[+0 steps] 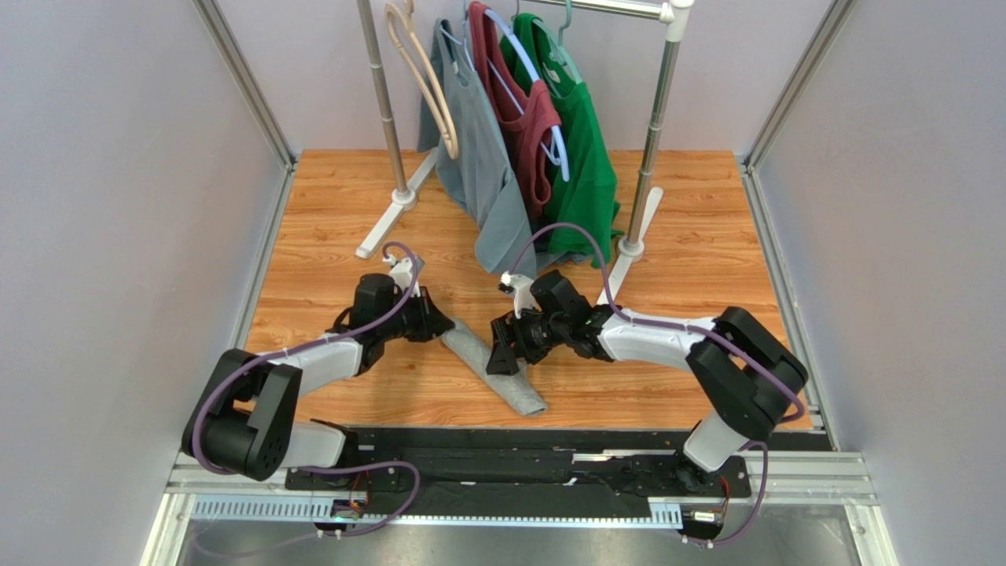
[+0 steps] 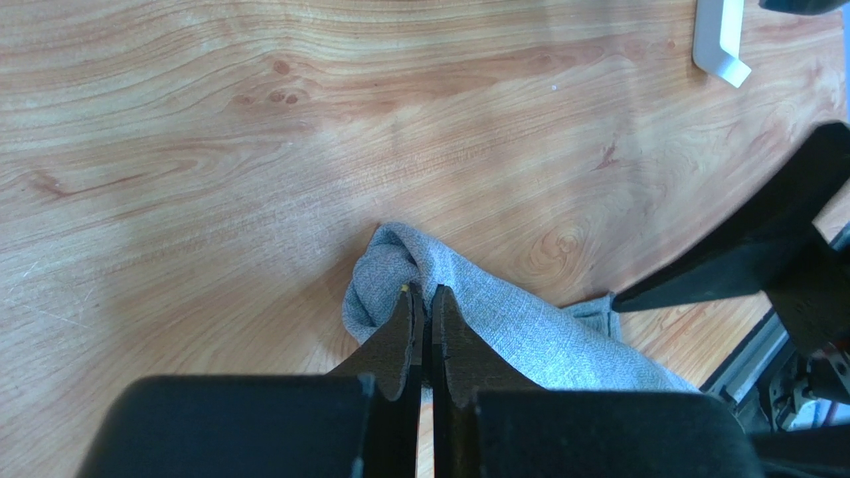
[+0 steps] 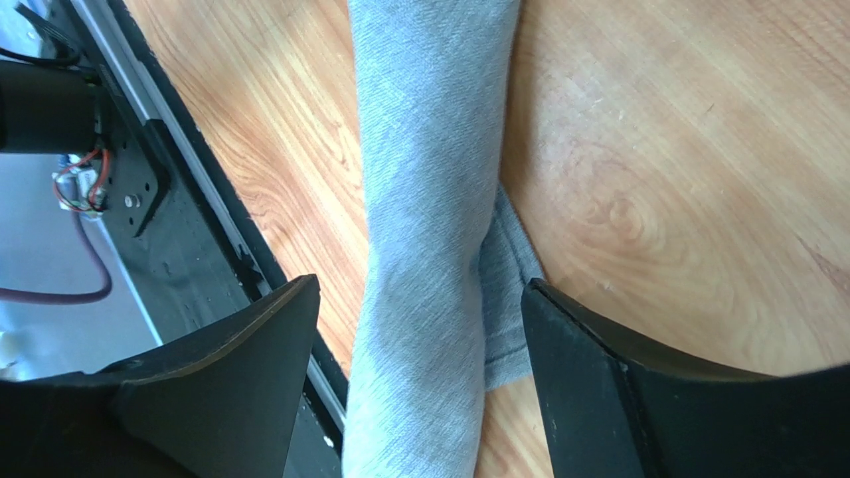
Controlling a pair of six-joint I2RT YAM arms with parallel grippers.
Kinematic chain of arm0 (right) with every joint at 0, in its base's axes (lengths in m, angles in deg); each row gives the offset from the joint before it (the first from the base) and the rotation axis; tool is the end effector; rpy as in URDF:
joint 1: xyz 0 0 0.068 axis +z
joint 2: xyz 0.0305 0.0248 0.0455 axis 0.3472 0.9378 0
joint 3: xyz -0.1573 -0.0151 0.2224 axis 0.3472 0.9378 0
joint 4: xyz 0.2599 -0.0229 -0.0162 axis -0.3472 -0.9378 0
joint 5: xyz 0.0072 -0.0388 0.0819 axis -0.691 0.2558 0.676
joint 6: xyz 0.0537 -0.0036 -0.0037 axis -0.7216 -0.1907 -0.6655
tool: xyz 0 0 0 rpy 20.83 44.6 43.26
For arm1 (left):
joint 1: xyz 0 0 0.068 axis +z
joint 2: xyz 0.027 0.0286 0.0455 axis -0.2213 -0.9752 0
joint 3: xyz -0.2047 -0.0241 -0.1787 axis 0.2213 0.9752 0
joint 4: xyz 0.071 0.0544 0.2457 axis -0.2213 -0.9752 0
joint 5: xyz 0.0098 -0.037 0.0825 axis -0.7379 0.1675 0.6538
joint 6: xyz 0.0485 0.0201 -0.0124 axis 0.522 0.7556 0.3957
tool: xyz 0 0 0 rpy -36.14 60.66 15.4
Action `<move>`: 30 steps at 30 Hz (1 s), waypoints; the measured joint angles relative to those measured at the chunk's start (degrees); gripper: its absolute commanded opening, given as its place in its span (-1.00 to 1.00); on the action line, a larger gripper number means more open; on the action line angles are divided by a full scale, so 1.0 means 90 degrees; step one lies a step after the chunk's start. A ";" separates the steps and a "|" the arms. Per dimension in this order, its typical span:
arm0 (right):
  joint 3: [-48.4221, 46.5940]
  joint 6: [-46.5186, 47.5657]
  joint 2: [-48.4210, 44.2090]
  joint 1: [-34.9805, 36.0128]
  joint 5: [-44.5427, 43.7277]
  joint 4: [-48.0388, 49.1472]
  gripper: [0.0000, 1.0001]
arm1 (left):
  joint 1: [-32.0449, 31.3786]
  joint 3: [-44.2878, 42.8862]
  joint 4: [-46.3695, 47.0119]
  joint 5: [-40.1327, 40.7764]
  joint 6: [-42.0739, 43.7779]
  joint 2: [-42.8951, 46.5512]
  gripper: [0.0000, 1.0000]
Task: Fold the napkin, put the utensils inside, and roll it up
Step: Roll the napkin at the center of the board.
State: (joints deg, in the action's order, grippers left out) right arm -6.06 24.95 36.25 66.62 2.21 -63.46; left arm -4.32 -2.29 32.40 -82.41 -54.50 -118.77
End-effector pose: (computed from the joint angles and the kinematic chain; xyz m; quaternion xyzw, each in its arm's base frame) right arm 0.2086 0.2422 0.1602 -0.2921 0.8569 0.3836 0.1822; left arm 0.2238 -0.0841 0.1481 0.0114 0.8725 -0.3441 0.3466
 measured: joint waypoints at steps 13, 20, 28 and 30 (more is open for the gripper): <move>-0.0952 0.1253 -0.0559 0.2412 -0.4228 -0.1360 0.53 | 0.0000 -0.0576 -0.1059 -0.0019 -0.0155 -0.0185 -1.00; -0.1192 0.1741 0.0022 0.2897 -0.5136 -0.1581 0.33 | 0.0000 -0.0741 -0.1260 -0.0027 -0.0216 -0.0359 -1.00; -0.1229 0.1877 0.0483 0.2907 -0.5243 -0.1712 0.19 | 0.0000 -0.0782 -0.1328 -0.0036 -0.0243 -0.0398 -1.00; -0.1268 0.1880 0.0617 0.2905 -0.5258 -0.1710 0.16 | 0.0000 -0.0804 -0.1345 -0.0046 -0.0245 -0.0408 -1.00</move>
State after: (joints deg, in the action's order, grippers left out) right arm -17.47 41.87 41.80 92.76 -45.11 -78.84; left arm -4.32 -9.52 20.29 -82.83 -56.71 -122.44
